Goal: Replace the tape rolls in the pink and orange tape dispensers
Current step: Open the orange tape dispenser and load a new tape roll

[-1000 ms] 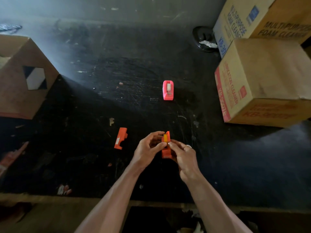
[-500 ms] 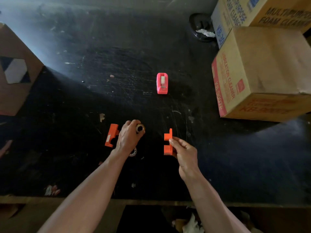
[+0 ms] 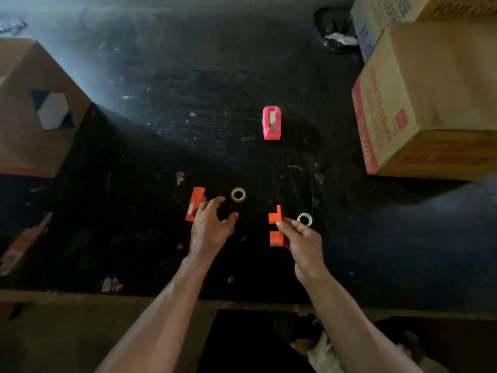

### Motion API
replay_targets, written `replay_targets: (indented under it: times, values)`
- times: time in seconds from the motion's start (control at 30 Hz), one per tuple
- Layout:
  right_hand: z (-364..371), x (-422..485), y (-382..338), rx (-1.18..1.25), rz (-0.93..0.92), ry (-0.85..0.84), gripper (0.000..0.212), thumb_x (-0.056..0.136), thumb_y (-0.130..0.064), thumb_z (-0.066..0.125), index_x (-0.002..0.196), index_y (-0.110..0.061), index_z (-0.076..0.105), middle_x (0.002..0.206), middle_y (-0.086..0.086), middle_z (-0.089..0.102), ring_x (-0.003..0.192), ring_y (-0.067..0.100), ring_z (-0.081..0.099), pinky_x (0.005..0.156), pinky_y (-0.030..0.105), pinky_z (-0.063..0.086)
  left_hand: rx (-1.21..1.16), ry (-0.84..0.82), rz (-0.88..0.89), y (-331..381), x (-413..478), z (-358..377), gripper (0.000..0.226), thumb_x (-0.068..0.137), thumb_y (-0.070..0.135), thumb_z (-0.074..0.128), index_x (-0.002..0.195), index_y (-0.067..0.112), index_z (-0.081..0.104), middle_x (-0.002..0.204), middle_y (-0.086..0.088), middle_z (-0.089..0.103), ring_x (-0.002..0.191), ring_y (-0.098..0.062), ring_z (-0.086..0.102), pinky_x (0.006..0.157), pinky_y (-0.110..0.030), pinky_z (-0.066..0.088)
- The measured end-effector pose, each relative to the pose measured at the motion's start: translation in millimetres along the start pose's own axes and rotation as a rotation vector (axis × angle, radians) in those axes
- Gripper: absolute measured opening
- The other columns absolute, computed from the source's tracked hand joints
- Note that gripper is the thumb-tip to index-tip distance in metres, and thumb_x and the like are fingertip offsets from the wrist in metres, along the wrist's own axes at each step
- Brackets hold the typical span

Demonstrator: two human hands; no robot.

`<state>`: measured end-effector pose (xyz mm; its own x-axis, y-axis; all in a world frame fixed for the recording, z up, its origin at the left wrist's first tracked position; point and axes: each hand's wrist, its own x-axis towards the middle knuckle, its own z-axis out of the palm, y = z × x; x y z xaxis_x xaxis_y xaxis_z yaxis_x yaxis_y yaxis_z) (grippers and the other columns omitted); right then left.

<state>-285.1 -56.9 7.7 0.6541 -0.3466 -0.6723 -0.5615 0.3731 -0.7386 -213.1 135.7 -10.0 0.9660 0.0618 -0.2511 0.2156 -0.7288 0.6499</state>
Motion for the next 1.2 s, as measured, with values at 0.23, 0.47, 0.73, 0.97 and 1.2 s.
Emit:
replay_targets:
  times: [0.23,0.47,0.73,0.97,1.2]
  values:
    - [-5.6,-6.0,14.5,-0.091,-0.031,-0.018,0.019,0.092,-0.02,0.076,0.11,-0.019,0.078,0.091,-0.002,0.082,0.085,0.01,0.079,0.08,0.028,0.06,0.051,-0.055,-0.005,-33.0,-40.8,-2.4,0.062,0.093,0.034,0.074,0.15,0.027,0.05,0.143,-0.006,0.056,0.128,-0.025,0.06,0.102,-0.044,0.056]
    - [-9.1,-7.0,20.1,-0.125,-0.028,-0.034,0.018,0.093,-0.019,0.073,0.111,-0.019,0.078,0.099,0.002,0.082,0.09,0.013,0.079,0.086,0.031,0.061,0.13,-0.114,0.096,-33.7,-31.0,-1.3,0.069,0.091,0.012,0.074,0.152,0.033,0.048,0.138,-0.004,0.056,0.123,-0.027,0.062,0.096,-0.039,0.056]
    - [-6.1,-7.4,16.7,-0.097,-0.035,-0.032,0.02,0.093,-0.02,0.075,0.113,-0.018,0.077,0.098,0.002,0.081,0.089,0.013,0.079,0.081,0.028,0.061,0.039,-0.15,0.072,-26.1,-16.7,2.0,0.047,0.092,0.029,0.078,0.136,0.032,0.063,0.124,0.003,0.058,0.107,-0.02,0.068,0.095,-0.035,0.056]
    - [-1.3,-3.6,10.7,-0.085,-0.061,-0.028,0.018,0.092,-0.02,0.075,0.11,-0.022,0.078,0.103,-0.001,0.081,0.099,0.014,0.077,0.093,0.035,0.06,-0.414,-0.202,-0.026,6.3,-14.1,5.4,0.042,0.089,0.028,0.081,0.128,0.032,0.067,0.107,0.014,0.071,0.095,-0.002,0.071,0.084,-0.022,0.056]
    - [4.7,-1.1,-6.0,-0.073,-0.125,-0.025,0.021,0.095,-0.019,0.072,0.115,-0.022,0.077,0.106,-0.005,0.079,0.1,0.009,0.075,0.088,0.028,0.059,-0.671,-0.293,-0.071,28.6,-8.8,10.8,0.043,0.09,0.022,0.08,0.131,0.029,0.068,0.119,0.0,0.077,0.107,-0.013,0.075,0.088,-0.032,0.061]
